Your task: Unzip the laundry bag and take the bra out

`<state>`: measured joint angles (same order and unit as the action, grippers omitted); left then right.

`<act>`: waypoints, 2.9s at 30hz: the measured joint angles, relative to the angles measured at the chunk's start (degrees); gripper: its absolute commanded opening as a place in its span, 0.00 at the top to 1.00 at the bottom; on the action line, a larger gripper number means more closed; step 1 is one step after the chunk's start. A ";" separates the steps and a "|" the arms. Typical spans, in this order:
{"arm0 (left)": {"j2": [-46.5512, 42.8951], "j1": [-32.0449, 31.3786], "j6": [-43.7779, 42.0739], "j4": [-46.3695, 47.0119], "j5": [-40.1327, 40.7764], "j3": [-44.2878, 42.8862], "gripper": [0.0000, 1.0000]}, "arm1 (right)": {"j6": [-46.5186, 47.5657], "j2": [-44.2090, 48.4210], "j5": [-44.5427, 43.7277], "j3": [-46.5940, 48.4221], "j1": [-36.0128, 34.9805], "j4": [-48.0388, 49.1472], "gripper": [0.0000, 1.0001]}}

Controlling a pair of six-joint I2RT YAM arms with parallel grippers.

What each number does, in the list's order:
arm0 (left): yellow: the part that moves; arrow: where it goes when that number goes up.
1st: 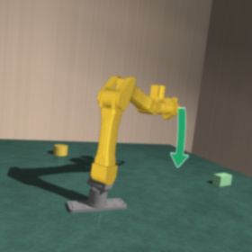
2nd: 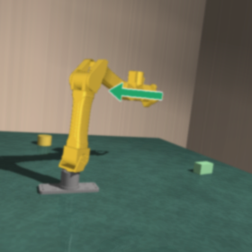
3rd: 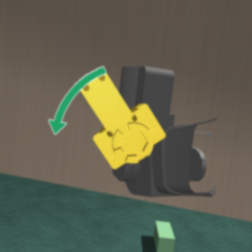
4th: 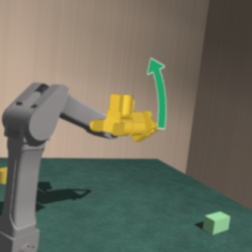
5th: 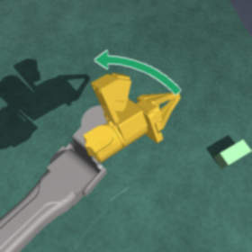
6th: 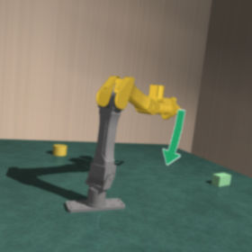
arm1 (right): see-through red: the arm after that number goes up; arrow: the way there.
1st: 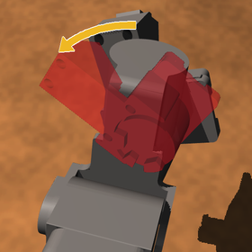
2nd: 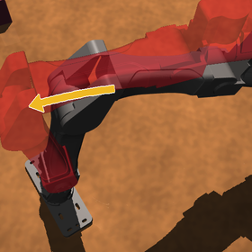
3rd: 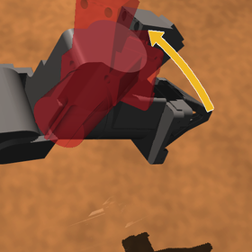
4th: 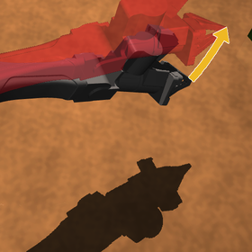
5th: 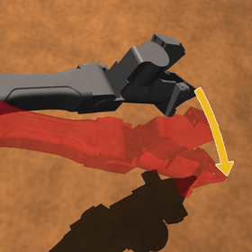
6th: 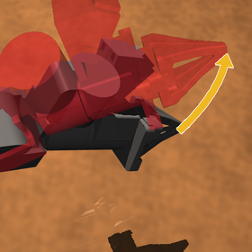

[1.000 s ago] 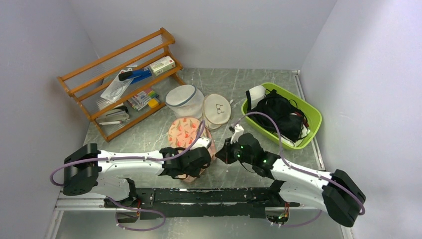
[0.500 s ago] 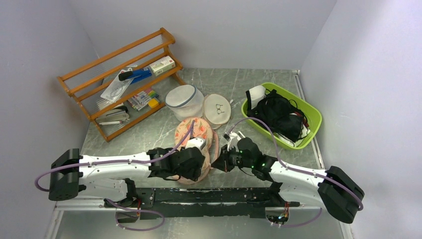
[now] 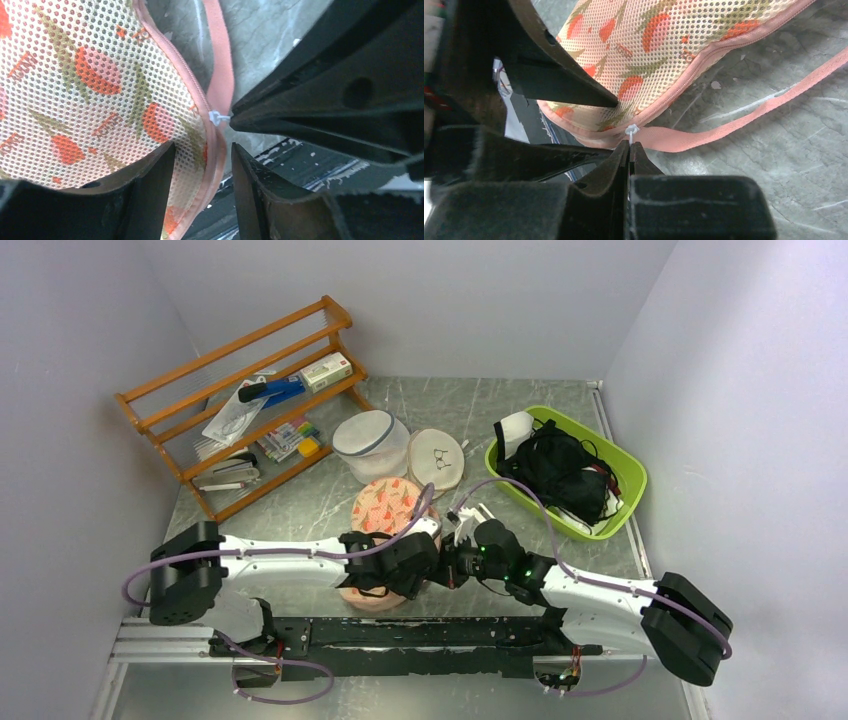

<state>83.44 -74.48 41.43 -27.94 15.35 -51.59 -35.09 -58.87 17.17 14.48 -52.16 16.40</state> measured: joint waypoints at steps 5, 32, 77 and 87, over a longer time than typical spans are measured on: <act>2.64 0.00 0.68 0.00 1.40 0.00 0.63 | -0.11 -0.46 -0.83 0.00 -0.33 0.26 1.00; -2.71 0.02 3.63 3.72 1.07 5.25 0.93 | -2.21 -14.82 0.28 0.26 -1.16 12.96 0.58; -8.44 0.02 3.17 4.09 -0.22 7.10 0.93 | -3.13 -18.60 15.30 -2.03 4.57 27.82 0.99; -9.68 0.02 3.21 4.07 -0.07 7.10 0.93 | -0.52 -14.16 12.81 -1.07 4.42 21.05 1.00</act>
<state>73.76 -74.46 44.64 -23.88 15.29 -44.49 -35.62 -73.03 29.98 13.41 -47.75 37.45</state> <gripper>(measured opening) 0.072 0.009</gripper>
